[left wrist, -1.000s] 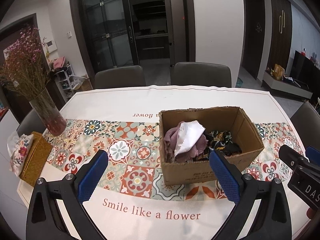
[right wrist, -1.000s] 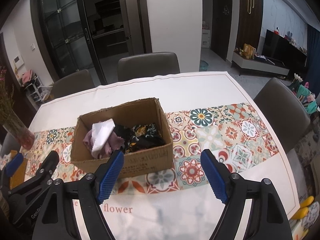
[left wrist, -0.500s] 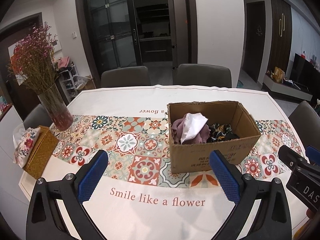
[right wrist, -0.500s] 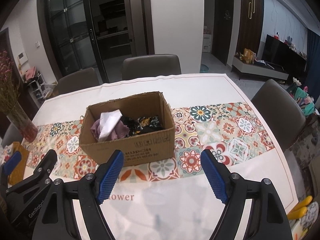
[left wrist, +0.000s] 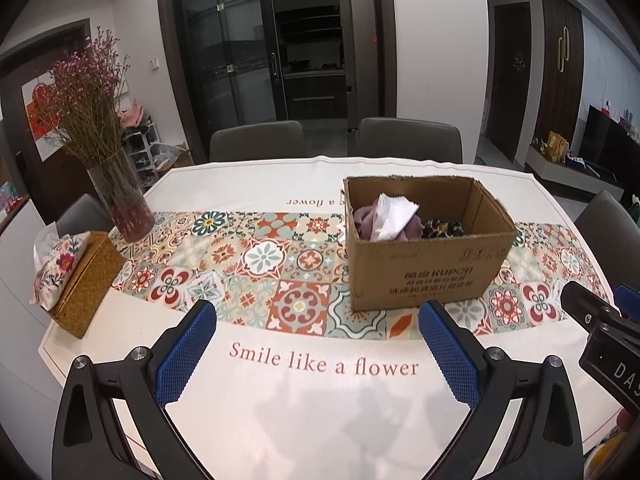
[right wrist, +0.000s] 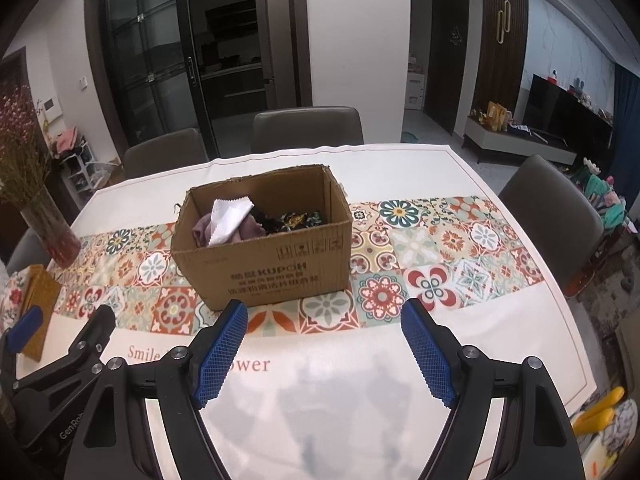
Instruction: Organize soft objects
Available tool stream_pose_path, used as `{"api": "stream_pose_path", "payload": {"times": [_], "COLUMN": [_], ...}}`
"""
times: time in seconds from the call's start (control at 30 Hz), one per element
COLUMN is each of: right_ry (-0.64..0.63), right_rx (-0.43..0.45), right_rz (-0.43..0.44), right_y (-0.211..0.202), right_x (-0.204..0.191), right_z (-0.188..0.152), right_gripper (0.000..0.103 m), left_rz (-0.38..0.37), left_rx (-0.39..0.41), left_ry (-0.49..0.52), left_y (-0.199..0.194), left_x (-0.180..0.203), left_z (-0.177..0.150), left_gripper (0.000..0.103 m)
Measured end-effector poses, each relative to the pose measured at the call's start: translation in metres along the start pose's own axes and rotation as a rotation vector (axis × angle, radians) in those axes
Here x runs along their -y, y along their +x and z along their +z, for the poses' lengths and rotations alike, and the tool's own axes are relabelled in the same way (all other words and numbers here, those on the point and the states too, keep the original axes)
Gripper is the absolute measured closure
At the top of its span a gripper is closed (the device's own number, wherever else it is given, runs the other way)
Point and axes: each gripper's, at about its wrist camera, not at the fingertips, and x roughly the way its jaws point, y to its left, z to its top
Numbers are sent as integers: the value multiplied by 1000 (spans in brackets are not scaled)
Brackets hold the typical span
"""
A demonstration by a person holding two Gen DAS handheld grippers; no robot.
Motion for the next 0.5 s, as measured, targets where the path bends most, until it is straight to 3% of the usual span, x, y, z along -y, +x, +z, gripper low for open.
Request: {"api": "stream_pose_path", "payload": {"times": [0.5], "right_ry": [17], "right_rx": [4], "right_rz": [-11], "right_y": [-22], "right_x": [8], "right_z": [-40], "right_gripper": [23], "left_rz": [-4], "left_rx": [-4], "left_ry": [29], "left_y": [-29], "left_x": [-6], "left_z": [-41], "left_gripper": [0]}}
